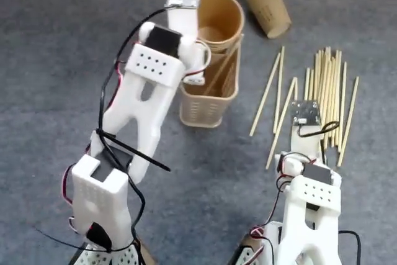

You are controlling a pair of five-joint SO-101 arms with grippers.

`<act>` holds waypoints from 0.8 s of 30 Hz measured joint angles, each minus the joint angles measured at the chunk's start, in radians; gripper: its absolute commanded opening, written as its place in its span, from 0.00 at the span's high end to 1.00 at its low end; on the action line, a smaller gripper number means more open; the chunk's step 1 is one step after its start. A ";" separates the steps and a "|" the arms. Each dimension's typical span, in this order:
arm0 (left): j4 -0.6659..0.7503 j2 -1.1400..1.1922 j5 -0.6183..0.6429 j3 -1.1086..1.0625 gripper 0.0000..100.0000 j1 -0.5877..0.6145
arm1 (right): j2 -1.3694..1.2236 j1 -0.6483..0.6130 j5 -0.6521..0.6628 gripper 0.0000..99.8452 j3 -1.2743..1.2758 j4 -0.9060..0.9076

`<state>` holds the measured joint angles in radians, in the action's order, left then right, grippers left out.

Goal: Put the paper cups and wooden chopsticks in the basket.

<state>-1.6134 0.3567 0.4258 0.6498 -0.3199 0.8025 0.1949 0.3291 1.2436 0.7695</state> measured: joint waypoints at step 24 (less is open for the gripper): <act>-0.106 0.158 -0.166 0.328 0.75 -0.011 | 0.000 0.000 0.000 0.75 0.000 0.000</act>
<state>-1.7192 0.5148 0.2601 0.9782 -0.3307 0.8025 0.1949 0.3291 1.2436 0.7695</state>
